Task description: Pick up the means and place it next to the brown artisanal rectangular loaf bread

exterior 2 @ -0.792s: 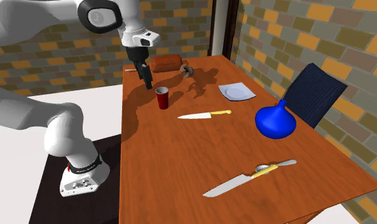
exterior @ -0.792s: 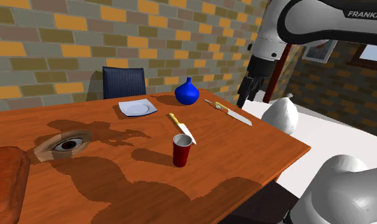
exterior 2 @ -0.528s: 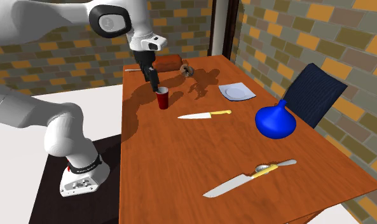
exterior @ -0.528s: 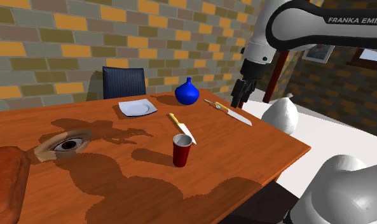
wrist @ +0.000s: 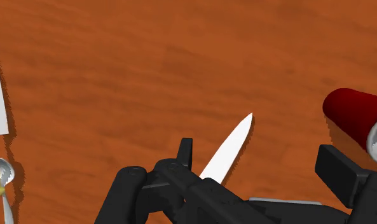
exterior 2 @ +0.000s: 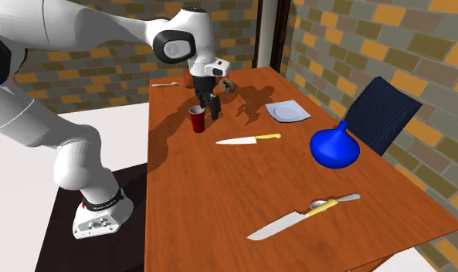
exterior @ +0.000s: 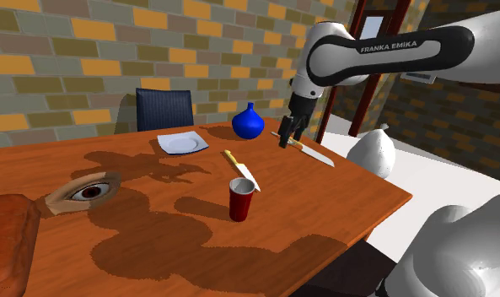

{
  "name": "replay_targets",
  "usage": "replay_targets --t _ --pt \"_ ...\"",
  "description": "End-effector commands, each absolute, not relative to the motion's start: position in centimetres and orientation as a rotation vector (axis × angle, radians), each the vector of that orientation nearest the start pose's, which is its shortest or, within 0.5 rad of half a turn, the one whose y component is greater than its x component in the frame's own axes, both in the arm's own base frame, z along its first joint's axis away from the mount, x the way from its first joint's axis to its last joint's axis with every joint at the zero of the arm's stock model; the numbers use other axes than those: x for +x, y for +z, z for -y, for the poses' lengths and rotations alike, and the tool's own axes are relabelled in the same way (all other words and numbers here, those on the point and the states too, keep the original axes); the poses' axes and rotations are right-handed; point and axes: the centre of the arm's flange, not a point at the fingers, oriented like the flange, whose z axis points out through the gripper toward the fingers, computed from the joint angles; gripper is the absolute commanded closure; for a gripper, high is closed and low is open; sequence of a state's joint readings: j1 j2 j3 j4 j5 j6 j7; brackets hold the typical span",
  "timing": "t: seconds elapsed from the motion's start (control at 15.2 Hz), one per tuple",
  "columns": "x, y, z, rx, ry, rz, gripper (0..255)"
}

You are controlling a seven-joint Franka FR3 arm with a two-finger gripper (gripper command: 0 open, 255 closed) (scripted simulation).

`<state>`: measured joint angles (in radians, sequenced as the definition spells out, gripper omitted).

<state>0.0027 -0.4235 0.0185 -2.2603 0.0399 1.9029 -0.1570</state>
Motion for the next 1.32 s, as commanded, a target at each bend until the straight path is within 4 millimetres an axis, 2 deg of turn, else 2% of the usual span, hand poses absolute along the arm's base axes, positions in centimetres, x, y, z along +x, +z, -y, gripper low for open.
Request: replay_targets --t 0.0,1.25 --pt "45.4 51.8 -1.4 -3.102 -0.106 0.272 0" --pt "66.0 38.0 -2.7 -3.084 -0.093 0.411 0"
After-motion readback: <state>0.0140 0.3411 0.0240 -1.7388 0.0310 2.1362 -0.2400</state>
